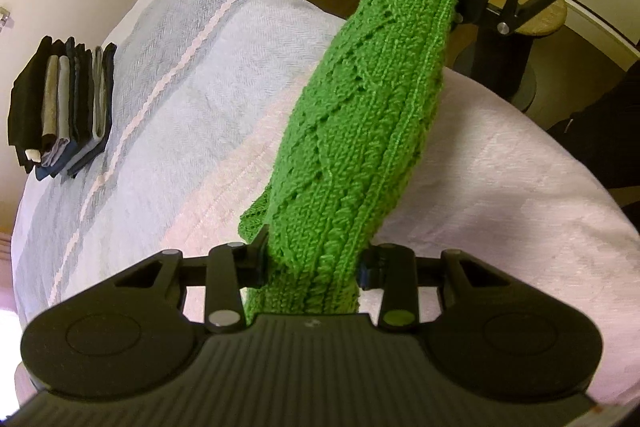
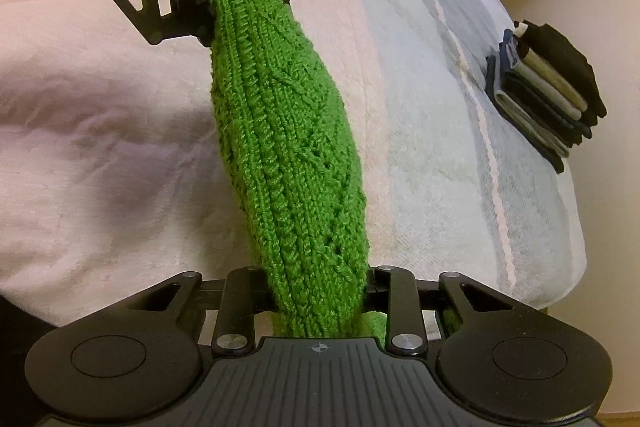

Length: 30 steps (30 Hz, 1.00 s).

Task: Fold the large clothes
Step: 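Lift the sweater with both grippers, holding it stretched between them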

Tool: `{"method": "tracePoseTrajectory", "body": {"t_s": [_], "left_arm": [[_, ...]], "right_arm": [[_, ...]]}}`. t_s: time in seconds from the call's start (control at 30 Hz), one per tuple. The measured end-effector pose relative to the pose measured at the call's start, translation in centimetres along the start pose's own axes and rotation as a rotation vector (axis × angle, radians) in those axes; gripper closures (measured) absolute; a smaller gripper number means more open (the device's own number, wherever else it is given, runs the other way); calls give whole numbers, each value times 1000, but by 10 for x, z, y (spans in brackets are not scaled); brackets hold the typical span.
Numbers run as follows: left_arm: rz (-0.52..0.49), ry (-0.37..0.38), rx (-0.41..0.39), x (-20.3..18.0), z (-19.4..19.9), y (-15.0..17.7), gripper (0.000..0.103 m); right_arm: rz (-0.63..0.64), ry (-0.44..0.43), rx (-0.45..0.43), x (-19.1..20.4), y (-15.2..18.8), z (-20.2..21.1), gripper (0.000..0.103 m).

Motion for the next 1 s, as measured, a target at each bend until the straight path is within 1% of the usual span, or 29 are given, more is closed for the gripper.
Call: {"method": "tracePoseTrajectory", "body": {"t_s": [0.37,0.57,0.67,0.8,0.93,1.0], "left_arm": [[51,-4,1,-18,39,16,69],[75,-9,3,-20,59,15,69],[89,-20,15,-15,68,10,69],[118,-34,35,-4,76,-3,69],[142,-41,52,17,77,-27,69],[156,-44,61,29,73,-44,69]], "right_arm": [[54,-8,-19,24,-7,36,77],[81,-5,-29,31,-10,56,77],[99,-10,-42,25,-11,65,77],[136,-16,-66,8,-11,71,77],[162,-19,-88,-20,-5,74,77],[173,-27,-99,-40,2,73,77]]}}
Point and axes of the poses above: each gripper's, at about its wrist camera, not at the fingertips, and z roughly against the way its jaws point, x to its left, y to its underside, the point moved 7 cm from there along -z, roughly the way its jaws point, and after that the axes turned 2 degrees about x, right-handed, at the moved point
